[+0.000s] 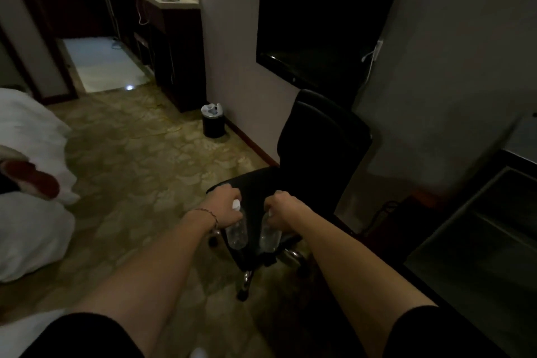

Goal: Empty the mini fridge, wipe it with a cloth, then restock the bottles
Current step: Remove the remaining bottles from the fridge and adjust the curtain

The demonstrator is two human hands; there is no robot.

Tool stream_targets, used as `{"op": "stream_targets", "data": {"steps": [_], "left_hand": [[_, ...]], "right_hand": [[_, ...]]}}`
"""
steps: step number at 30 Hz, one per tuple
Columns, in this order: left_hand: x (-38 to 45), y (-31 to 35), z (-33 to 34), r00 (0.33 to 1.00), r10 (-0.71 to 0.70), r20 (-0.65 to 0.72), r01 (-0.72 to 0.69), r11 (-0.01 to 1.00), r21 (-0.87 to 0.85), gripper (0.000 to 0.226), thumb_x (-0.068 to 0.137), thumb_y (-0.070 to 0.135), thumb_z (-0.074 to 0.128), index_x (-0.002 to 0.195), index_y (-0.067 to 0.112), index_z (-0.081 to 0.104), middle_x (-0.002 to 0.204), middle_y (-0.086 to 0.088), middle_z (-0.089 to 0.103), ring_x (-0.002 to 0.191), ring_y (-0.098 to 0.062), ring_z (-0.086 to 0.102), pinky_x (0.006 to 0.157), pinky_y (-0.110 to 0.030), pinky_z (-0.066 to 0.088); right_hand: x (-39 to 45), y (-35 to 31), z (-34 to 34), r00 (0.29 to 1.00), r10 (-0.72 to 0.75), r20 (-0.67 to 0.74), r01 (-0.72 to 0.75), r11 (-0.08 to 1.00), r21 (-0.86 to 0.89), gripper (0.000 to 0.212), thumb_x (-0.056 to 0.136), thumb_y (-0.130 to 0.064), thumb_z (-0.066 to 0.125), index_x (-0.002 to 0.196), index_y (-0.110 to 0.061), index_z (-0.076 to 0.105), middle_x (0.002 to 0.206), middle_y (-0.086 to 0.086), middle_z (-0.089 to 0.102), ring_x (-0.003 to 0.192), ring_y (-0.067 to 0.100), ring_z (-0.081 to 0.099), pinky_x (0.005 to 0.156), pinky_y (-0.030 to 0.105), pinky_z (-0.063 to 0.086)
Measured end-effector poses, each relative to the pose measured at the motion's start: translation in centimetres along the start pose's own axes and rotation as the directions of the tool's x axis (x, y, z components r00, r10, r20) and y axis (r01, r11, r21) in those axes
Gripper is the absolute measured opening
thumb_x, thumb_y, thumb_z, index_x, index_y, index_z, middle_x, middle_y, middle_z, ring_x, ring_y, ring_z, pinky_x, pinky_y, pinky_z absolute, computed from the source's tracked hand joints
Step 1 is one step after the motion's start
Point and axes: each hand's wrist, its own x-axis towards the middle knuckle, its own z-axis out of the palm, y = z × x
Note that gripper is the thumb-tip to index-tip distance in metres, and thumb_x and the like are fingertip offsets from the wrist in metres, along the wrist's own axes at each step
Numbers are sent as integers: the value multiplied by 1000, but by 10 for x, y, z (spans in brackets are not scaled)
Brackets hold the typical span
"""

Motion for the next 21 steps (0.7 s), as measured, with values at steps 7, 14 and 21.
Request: {"op": "stream_targets", "data": {"steps": [7,14,21], "left_hand": [[126,-104,-63,999,23,-47,-25,999,-37,27,77,25,72,100,12,67,103,-4,59,97,-20,56,77,-27,44],[246,-184,-113,996,48,-75,-53,995,-79,23,77,16,74,96,3,68,91,-1,52,85,-13,47,66,-23,30],[390,-281,-155,998,-34,-54,29,996,-82,26,78,23,73,100,10,69,103,-7,63,95,-21,57,71,-23,37]], "right_hand": [[153,-54,-57,1000,24,14,-24,999,22,34,87,-19,67,120,-24,63,122,4,52,101,25,60,80,34,56],[302,-96,-101,997,-42,58,37,995,97,38,86,-24,64,124,-19,63,121,5,56,98,26,60,76,33,54],[483,-123,-138,991,-117,70,109,988,112,34,89,-20,56,122,-16,63,121,9,53,96,26,56,75,33,51]]}}
